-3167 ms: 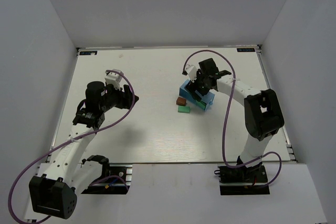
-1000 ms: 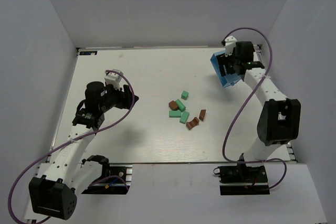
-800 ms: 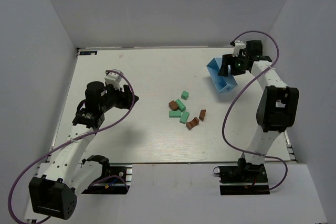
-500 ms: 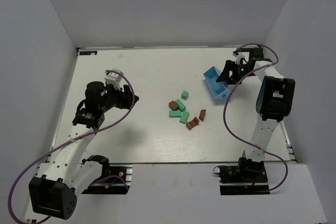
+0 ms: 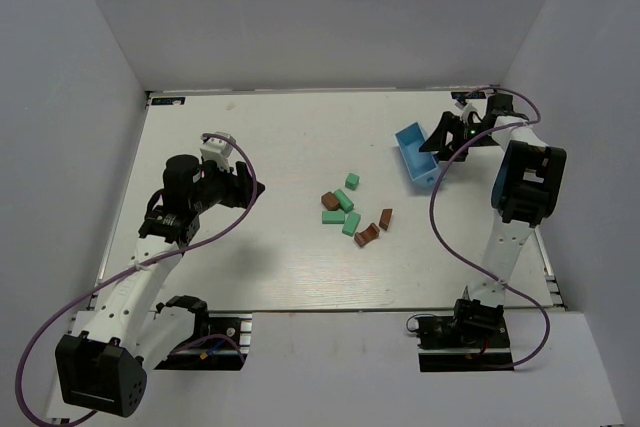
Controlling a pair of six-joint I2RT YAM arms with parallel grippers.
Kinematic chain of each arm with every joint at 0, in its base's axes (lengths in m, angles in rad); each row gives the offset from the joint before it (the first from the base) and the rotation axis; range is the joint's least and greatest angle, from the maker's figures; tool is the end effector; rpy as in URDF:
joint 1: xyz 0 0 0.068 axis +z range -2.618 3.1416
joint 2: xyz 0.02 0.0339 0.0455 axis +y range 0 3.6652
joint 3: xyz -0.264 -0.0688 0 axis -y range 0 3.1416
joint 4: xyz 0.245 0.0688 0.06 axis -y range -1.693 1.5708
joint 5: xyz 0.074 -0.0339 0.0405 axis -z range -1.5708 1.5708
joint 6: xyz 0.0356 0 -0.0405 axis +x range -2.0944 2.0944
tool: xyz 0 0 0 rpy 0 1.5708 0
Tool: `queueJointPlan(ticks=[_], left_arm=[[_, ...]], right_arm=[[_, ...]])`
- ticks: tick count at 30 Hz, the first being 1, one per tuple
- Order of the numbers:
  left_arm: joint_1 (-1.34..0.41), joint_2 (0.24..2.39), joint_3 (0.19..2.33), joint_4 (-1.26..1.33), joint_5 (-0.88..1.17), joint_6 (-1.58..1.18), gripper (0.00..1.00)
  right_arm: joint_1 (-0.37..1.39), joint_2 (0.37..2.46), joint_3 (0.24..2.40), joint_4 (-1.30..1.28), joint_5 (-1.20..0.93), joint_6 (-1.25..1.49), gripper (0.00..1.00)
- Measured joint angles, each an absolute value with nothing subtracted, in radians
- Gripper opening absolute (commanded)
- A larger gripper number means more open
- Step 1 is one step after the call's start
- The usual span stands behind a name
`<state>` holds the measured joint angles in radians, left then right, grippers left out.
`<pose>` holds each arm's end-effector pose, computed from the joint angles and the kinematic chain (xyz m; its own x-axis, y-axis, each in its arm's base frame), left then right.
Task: Build the wood block tower
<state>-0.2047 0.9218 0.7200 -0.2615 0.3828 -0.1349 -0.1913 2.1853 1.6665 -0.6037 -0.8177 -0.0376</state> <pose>0.2012 -0.0553 0.2857 -0.5030 -0.0230 -0.8640 0.4522 0.8449 -0.2857 0.4539 -0.0615 0.1712 -0.8773 0.1437 -0.4578 -0.2135 0.7375 0.6407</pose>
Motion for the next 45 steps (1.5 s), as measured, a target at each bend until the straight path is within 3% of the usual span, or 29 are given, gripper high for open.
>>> queueJointPlan(ticks=[1,14,23,25,28,29,30,33,35,36,37,38,39,40,42,43,44,45], left_arm=[[-0.205,0.922,0.72,-0.261,0.383,-0.134,0.74],[-0.205,0.922,0.72,-0.262,0.383,-0.134,0.74],[-0.205,0.922,0.72,-0.262,0.381,-0.134,0.72],[-0.205,0.923,0.72,-0.262,0.379,-0.135,0.67],[-0.207,0.941,0.723,-0.262,0.373,-0.136,0.5],[-0.208,0.956,0.728,-0.263,0.374,-0.134,0.43],[-0.212,0.975,0.737,-0.263,0.374,-0.135,0.29],[-0.231,1.053,0.784,-0.276,0.37,-0.135,0.12],[-0.267,1.111,0.829,-0.287,0.351,-0.137,0.12],[-0.291,1.141,0.854,-0.292,0.34,-0.137,0.12],[-0.321,1.174,0.881,-0.301,0.326,-0.139,0.13],[-0.353,1.21,0.912,-0.309,0.308,-0.139,0.17],[-0.386,1.243,0.939,-0.317,0.289,-0.139,0.28],[-0.419,1.279,0.967,-0.33,0.263,-0.137,0.36],[-0.492,1.35,1.014,-0.345,0.205,-0.142,0.51],[-0.528,1.382,1.029,-0.355,0.172,-0.148,0.59],[-0.56,1.414,1.04,-0.366,0.141,-0.158,0.59],[-0.59,1.441,1.051,-0.379,0.11,-0.171,0.59]], right_arm=[[-0.195,2.186,1.666,-0.604,-0.818,-0.037,0.9],[-0.217,2.187,1.666,-0.605,-0.77,-0.06,0.9],[-0.224,2.134,1.657,-0.586,-0.58,-0.126,0.9],[-0.223,2.071,1.622,-0.562,-0.512,-0.147,0.9],[-0.215,1.916,1.527,-0.487,-0.402,-0.194,0.9],[-0.211,1.847,1.486,-0.467,-0.363,-0.221,0.9],[-0.207,1.782,1.45,-0.444,-0.329,-0.249,0.9],[-0.175,1.568,1.338,-0.364,-0.265,-0.35,0.9],[-0.147,1.43,1.258,-0.321,-0.292,-0.413,0.9],[-0.132,1.369,1.223,-0.314,-0.324,-0.439,0.77],[-0.115,1.322,1.195,-0.312,-0.359,-0.459,0.63],[-0.091,1.274,1.17,-0.314,-0.395,-0.474,0.27],[-0.066,1.242,1.152,-0.316,-0.427,-0.488,0.04],[-0.038,1.221,1.138,-0.316,-0.448,-0.487,0.0],[0.023,1.194,1.104,-0.314,-0.48,-0.484,0.02],[0.053,1.188,1.082,-0.314,-0.491,-0.482,0.17],[0.078,1.187,1.063,-0.317,-0.5,-0.476,0.3],[0.1,1.189,1.044,-0.32,-0.501,-0.472,0.34]])
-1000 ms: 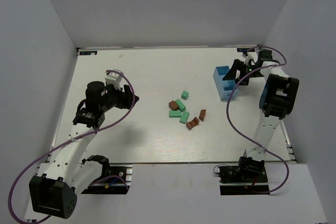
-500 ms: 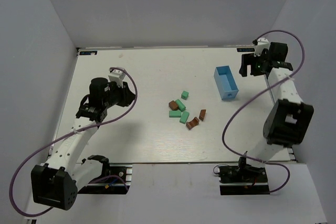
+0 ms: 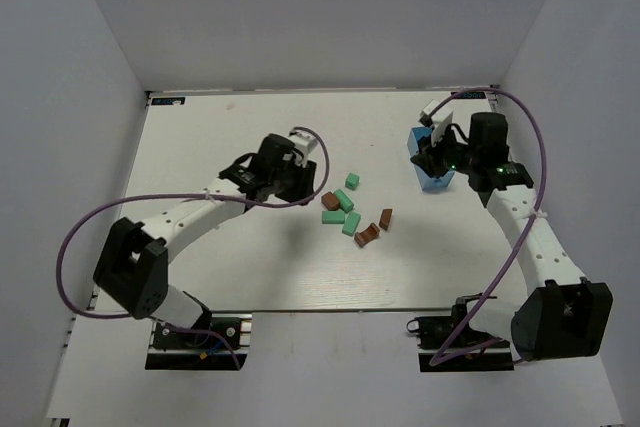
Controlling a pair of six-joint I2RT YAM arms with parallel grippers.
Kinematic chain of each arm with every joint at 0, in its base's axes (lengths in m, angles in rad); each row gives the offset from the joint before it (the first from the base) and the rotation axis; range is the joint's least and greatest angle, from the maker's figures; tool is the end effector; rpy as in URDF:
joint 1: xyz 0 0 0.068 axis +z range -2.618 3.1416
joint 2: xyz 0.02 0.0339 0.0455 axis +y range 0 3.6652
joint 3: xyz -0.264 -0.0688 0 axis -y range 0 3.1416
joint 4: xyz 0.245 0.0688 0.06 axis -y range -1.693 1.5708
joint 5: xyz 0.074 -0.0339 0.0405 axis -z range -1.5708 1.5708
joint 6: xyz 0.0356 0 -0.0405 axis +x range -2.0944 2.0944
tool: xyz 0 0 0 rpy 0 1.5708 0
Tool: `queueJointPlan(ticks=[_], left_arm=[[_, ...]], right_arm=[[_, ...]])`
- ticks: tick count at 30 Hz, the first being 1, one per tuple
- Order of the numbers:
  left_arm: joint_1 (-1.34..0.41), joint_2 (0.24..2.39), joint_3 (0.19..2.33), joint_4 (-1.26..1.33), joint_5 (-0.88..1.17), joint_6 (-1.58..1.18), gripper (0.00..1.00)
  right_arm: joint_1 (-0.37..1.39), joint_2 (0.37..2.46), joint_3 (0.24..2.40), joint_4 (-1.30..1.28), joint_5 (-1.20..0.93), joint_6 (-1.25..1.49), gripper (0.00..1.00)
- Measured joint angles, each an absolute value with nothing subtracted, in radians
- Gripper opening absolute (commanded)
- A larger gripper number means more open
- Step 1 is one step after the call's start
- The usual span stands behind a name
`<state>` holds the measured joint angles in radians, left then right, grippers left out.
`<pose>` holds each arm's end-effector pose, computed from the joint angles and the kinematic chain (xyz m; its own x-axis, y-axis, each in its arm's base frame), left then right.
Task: Build the wood block tower
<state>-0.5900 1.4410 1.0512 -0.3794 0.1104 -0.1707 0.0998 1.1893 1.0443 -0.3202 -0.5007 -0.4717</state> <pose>0.2586 -0.1779 0.2616 -0.6747 0.2485 -0.6950 0.5116 0.8362 -0.1976 0.2638 0.0436 0.3353 -0.1639 -0.4170 -0.8940 -0.6610 0.7192 -0.2143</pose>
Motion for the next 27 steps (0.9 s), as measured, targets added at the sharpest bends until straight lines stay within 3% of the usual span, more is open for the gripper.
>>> queueJointPlan(ticks=[10,14,27], left_arm=[[-0.745,1.727,1.254,-0.474,-0.138,-0.371,0.58],[-0.771,1.822,1.34,-0.49,-0.199,-0.458,0.62],[-0.801,1.911,1.392,-0.524,-0.275,-0.656,0.66]], right_arm=[[0.167,1.178,0.97,-0.331,-0.449,-0.398,0.41],[0.167,1.134,0.952,-0.323,-0.448,-0.386,0.42],[0.166,1.08,0.931,-0.311,-0.462,-0.376,0.45]])
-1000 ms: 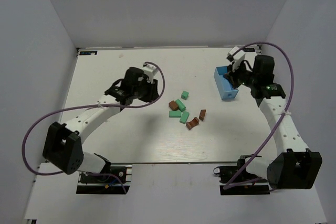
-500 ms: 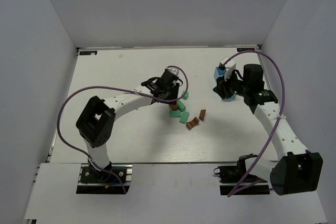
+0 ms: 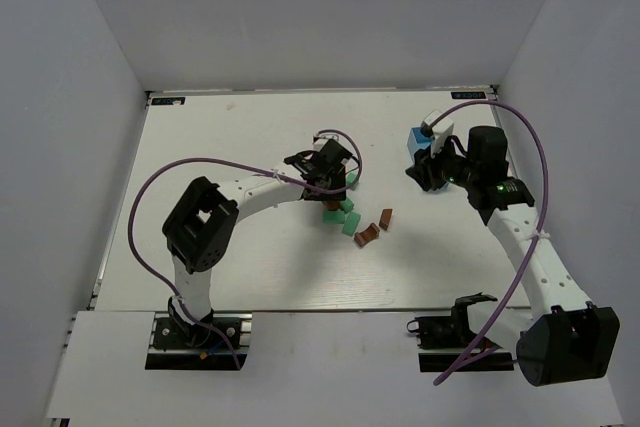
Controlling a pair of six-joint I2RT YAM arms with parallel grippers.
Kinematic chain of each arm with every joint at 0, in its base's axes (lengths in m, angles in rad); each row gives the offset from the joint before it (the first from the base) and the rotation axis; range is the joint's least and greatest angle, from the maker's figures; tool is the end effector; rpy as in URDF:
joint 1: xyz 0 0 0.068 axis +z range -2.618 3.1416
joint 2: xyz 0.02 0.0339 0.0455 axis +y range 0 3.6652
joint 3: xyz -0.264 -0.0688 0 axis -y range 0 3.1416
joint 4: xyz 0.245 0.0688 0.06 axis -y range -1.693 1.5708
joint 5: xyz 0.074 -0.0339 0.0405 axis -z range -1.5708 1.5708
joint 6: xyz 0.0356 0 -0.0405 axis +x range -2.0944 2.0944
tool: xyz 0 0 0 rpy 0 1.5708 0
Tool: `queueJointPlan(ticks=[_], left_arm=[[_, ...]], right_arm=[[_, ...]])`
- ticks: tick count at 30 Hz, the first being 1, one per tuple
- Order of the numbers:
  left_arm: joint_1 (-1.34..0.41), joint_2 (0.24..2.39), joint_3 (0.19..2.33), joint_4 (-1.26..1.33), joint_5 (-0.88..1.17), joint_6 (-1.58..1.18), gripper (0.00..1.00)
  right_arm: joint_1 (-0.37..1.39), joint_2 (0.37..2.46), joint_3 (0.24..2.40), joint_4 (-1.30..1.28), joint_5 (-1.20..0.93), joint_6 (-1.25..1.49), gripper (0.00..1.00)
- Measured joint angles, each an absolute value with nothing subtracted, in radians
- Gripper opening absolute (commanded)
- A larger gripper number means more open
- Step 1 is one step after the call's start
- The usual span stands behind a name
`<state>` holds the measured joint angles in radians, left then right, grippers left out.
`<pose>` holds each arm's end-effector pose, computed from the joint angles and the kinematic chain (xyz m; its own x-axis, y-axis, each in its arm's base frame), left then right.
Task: Build the wood block tower
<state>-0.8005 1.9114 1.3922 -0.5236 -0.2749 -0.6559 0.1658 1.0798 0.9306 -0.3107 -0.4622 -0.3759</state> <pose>0.2891 -0.2841 0.1993 -0.8399 0.0227 -0.5423 0.1051 0.9870 -0.1214 0.2357 0.0555 0.3222 -0.2083 -0.3680 -0.9062 -0.6647 0.7329 -0.1449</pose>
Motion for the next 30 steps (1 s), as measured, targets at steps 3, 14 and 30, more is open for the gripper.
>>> queueJointPlan(ticks=[3,14,30], left_arm=[[-0.801,1.915,1.396,-0.523,-0.287,-0.68,0.66],[-0.801,1.959,1.401,-0.514,-0.331,-0.762,0.64],[-0.801,1.959,1.4,-0.501,-0.358,-0.802,0.59]], right_arm=[[0.165,1.068,0.922,-0.31,-0.467,-0.376,0.46],[0.164,1.049,0.918,-0.31,-0.471,-0.376,0.46],[0.163,1.021,0.898,-0.303,-0.475,-0.377,0.48]])
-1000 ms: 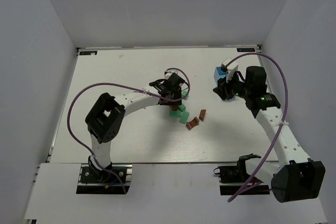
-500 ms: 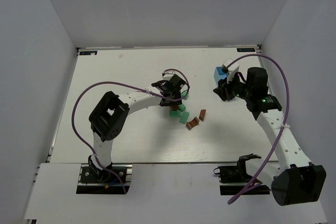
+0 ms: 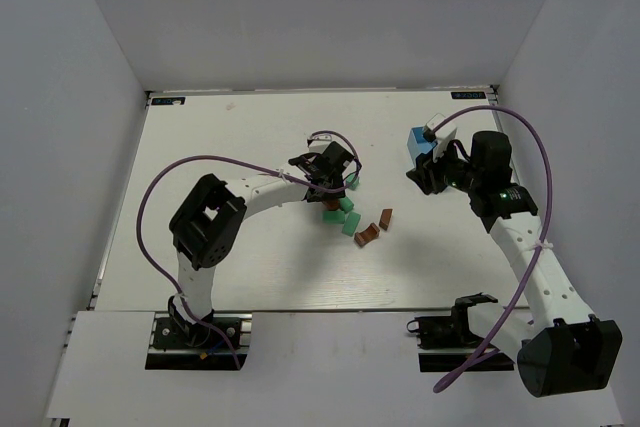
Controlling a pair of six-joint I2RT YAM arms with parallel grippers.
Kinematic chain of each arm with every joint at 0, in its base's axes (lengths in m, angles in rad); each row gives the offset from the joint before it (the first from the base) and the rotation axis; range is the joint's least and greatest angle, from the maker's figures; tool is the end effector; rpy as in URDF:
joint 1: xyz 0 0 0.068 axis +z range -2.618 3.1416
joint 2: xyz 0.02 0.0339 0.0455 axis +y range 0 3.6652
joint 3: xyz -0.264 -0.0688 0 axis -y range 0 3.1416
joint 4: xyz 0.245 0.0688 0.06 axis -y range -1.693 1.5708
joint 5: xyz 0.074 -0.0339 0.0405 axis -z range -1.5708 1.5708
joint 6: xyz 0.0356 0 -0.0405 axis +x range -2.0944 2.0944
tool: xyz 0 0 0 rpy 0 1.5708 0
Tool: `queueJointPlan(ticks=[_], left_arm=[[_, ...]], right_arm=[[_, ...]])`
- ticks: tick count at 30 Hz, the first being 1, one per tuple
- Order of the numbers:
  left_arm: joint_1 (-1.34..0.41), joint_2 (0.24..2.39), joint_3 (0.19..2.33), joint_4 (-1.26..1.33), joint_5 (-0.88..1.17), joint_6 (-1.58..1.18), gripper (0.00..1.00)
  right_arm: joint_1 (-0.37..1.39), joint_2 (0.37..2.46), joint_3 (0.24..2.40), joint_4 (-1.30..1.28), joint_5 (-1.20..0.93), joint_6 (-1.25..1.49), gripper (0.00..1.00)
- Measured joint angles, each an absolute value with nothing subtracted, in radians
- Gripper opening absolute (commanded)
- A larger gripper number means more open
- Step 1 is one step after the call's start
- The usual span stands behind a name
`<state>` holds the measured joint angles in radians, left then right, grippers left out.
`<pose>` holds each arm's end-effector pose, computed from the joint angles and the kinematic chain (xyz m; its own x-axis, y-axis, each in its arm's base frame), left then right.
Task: Build the wood block tower
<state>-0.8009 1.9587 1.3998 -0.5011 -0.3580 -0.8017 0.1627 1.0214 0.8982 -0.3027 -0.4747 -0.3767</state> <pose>0.2956 -0.2870 0.1852 -0.8198 -0.1212 -0.5596 -0.0515 0.9890 -0.1387 0.2232 0.0531 0.3244 -0.1750 -0.3603 -0.9163 -0.6659 0.7288 -0.1594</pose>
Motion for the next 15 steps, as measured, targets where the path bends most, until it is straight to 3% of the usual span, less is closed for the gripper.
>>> queueJointPlan(ticks=[15], left_arm=[[-0.8,1.96,1.399,-0.501,-0.364,-0.811,0.57]], right_arm=[[0.157,1.02,0.895,-0.302,-0.479,-0.377,0.48]])
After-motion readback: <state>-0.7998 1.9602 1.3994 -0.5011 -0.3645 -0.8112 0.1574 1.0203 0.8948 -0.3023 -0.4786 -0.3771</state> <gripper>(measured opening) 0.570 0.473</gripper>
